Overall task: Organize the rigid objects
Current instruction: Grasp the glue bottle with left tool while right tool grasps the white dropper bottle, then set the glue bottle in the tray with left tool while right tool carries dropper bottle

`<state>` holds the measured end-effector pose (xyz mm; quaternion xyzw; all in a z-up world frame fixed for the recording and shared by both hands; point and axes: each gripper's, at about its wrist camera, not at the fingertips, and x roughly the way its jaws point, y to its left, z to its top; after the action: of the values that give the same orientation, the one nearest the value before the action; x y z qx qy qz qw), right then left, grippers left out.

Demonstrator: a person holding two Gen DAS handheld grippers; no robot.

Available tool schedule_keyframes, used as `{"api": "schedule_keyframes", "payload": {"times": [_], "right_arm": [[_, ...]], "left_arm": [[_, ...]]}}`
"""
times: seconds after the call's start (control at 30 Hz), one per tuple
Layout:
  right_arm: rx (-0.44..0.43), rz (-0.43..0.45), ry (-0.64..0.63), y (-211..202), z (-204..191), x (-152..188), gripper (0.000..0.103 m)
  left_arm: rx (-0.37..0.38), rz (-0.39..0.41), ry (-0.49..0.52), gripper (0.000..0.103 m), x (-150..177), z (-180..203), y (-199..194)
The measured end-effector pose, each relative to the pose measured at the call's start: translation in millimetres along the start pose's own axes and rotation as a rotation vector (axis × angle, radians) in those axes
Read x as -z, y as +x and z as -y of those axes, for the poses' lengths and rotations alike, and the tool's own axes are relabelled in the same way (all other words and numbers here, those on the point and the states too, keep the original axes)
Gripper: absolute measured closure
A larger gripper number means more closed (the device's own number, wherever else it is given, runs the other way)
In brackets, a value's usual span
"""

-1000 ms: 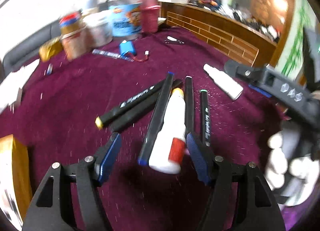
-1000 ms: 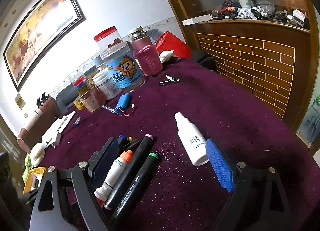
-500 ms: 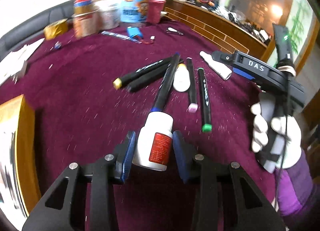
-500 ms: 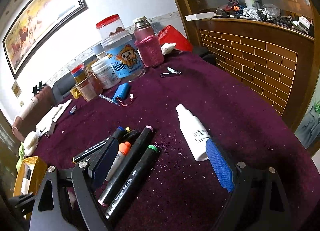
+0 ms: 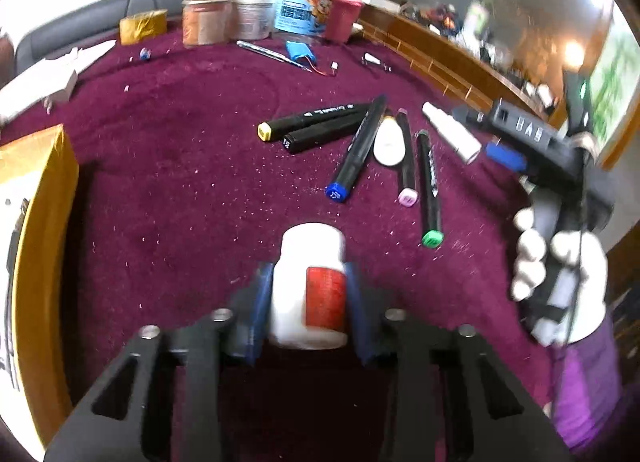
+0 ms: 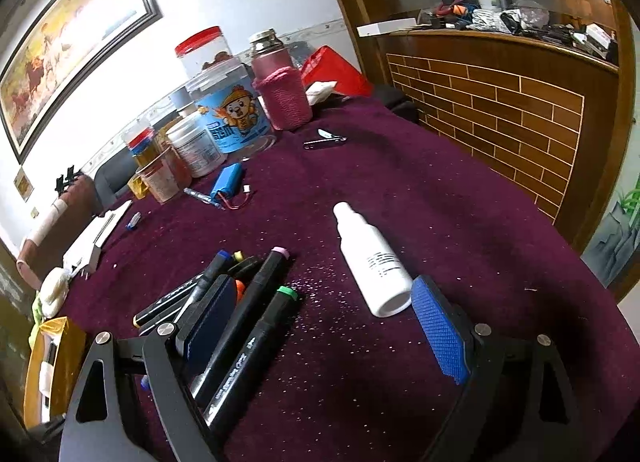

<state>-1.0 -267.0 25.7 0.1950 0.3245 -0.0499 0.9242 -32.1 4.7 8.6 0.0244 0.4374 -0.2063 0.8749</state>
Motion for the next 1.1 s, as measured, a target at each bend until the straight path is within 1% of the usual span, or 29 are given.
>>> {"api": "schedule_keyframes", "payload": {"times": [0.07,0.2,0.27,0.37,0.4,0.47,0.57,0.67,0.73,0.87,0.93,0.97,1.0,1.03,1.07,1.1], "right_arm": [[0.005,-0.007,0.006,1.7,1.3,0.1,0.018],[0.004,-0.012,0.018,2.0,3.5,0.3,0.018],[-0.012,0.011,0.048,-5.1,9.3,-1.4,0.018],[-0.027,0.082,0.125,-26.2,29.4,-8.4,0.018],[-0.017,0.091,0.136,-30.6,35.1,-11.3,0.018],[0.010,0.070,0.132,-32.9,44.8,-20.4,0.018],[0.074,0.026,0.078,-30.8,51.0,-33.7,0.017],[0.128,-0.037,-0.050,-16.9,41.2,-43.1,0.018],[0.134,-0.087,-0.126,-1.7,31.6,-44.8,0.018],[0.132,-0.150,-0.203,23.2,14.3,-40.2,0.019],[0.147,-0.190,-0.237,37.1,7.0,-35.9,0.025],[0.155,-0.207,-0.245,43.3,5.6,-34.4,0.037],[0.159,-0.234,-0.248,50.0,4.3,-32.0,0.060],[0.150,-0.262,-0.242,54.0,6.0,-29.6,0.075],[0.156,-0.257,-0.237,52.3,6.3,-29.1,0.077],[0.154,-0.258,-0.229,49.8,7.2,-29.0,0.077]], "left_arm": [[0.048,0.008,-0.054,0.072,1.6,-8.3,-3.3],[0.102,0.062,-0.152,0.072,9.6,-25.2,-19.3],[0.135,0.080,-0.196,0.072,15.5,-31.4,-28.7],[0.166,0.105,-0.226,0.072,22.0,-37.3,-45.3],[0.173,0.111,-0.231,0.072,22.9,-38.6,-49.2],[0.185,0.126,-0.233,0.072,25.4,-41.4,-58.2],[0.201,0.146,-0.225,0.072,27.3,-43.0,-65.4],[0.217,0.150,-0.226,0.072,27.6,-43.6,-64.9],[0.221,0.145,-0.234,0.072,27.7,-45.2,-62.8],[0.212,0.138,-0.255,0.072,29.9,-51.0,-63.4],[0.205,0.145,-0.263,0.072,30.6,-54.3,-66.2],[0.201,0.148,-0.265,0.072,31.0,-55.5,-67.3],[0.199,0.150,-0.271,0.072,31.1,-57.3,-68.2],[0.199,0.152,-0.275,0.072,31.8,-58.1,-68.9],[0.200,0.153,-0.277,0.072,32.6,-58.8,-69.4],[0.201,0.155,-0.279,0.072,33.0,-59.2,-70.1]]}}
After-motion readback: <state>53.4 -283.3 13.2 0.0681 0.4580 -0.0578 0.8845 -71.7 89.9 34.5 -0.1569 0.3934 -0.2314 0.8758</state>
